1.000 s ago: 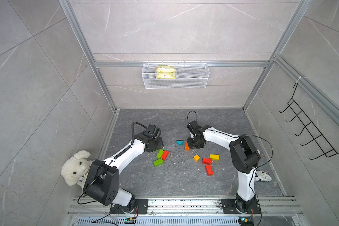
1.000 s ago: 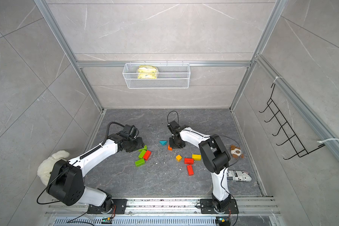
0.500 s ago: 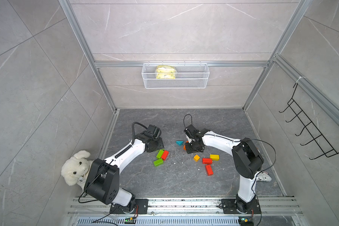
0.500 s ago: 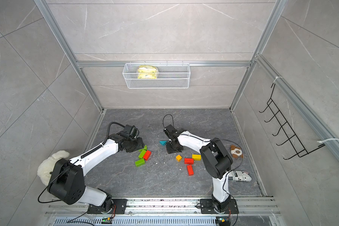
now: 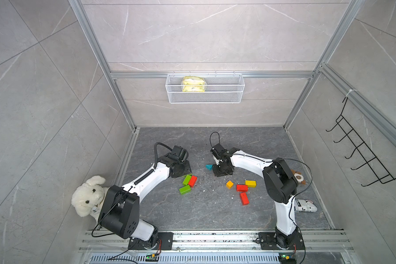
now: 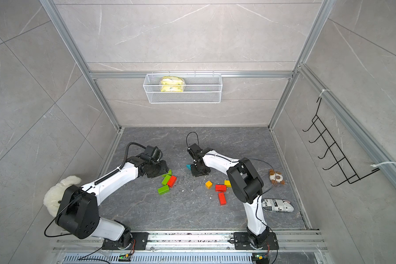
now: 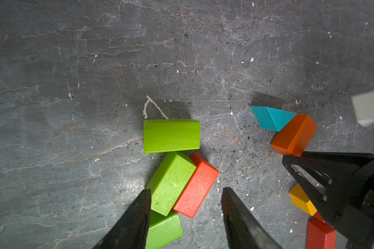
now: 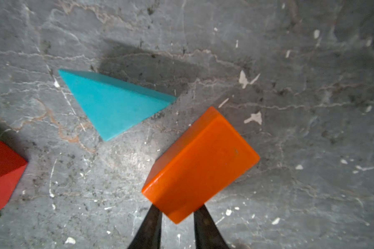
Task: Assemble a heart with building blocks
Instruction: Assemble the building block at the center of the board.
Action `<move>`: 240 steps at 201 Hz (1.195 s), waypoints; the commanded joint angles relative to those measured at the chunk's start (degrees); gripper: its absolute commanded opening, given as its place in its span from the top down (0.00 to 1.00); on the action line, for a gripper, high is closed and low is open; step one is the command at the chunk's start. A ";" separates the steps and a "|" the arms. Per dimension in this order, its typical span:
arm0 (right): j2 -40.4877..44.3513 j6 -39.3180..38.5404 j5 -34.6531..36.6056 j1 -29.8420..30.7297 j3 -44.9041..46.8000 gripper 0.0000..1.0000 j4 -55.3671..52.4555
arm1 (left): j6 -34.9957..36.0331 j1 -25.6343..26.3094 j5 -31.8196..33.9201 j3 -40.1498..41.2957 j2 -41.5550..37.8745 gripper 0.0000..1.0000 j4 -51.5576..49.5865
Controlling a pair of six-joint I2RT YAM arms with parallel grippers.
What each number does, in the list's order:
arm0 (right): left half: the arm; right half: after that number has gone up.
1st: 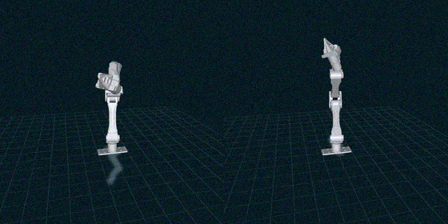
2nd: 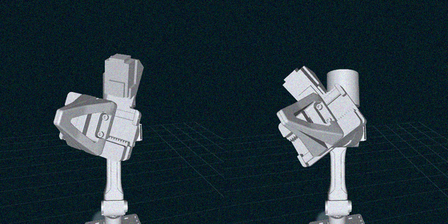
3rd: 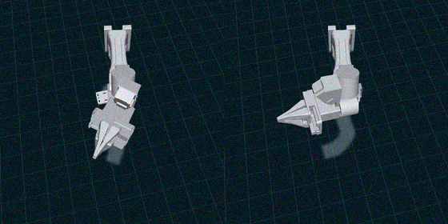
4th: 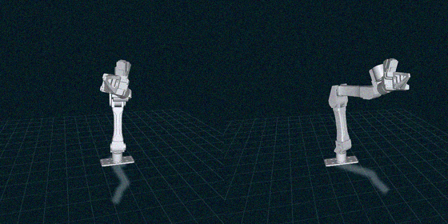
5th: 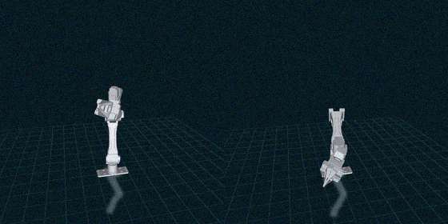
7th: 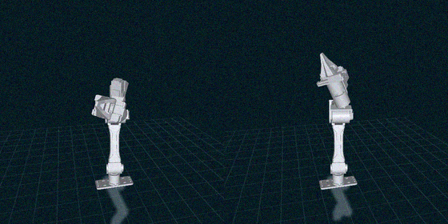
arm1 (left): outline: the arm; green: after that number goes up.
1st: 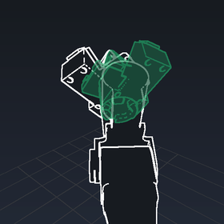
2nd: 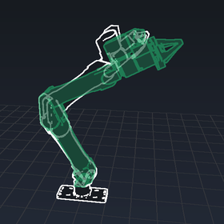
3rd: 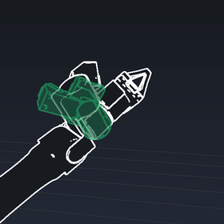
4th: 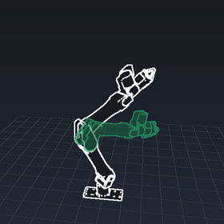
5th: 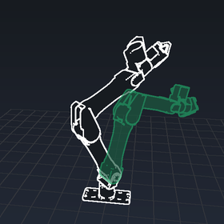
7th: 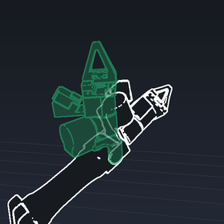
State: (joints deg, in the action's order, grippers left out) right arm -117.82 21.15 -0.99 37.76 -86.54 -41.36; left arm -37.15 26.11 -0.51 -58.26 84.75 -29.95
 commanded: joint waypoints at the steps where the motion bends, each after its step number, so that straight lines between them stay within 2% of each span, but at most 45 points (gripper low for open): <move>1: -1.83 0.53 2.20 -0.18 -2.11 0.71 -2.15 | -0.47 0.14 0.07 -0.10 0.94 0.44 0.34; 119: -5.84 1.71 3.33 -0.14 -8.31 0.74 -3.86 | -0.21 0.17 0.15 -0.03 1.38 0.44 0.34; 150: -4.38 1.70 4.04 -0.14 -6.84 0.74 -3.75 | -0.41 0.17 0.15 0.08 1.81 0.44 0.42; 168: -2.32 1.61 4.24 -0.09 -5.21 0.73 -3.94 | -0.82 0.17 0.55 0.05 2.42 0.39 0.43; 182: 1.16 1.69 4.36 0.27 -2.86 0.71 -3.65 | -1.49 0.17 1.26 -0.10 3.24 0.33 0.25; 212: 10.63 1.86 5.08 1.75 3.60 0.59 -3.62 | -3.75 -0.11 1.60 -2.20 6.96 0.21 -0.81; 240: 17.31 2.88 5.73 2.71 9.17 0.49 -4.26 | -7.42 -0.11 0.45 -4.16 10.76 0.20 0.61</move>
State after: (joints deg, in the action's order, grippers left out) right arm -106.83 22.87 3.38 39.42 -81.23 -44.05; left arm -40.58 26.11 0.10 -59.29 93.08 -29.93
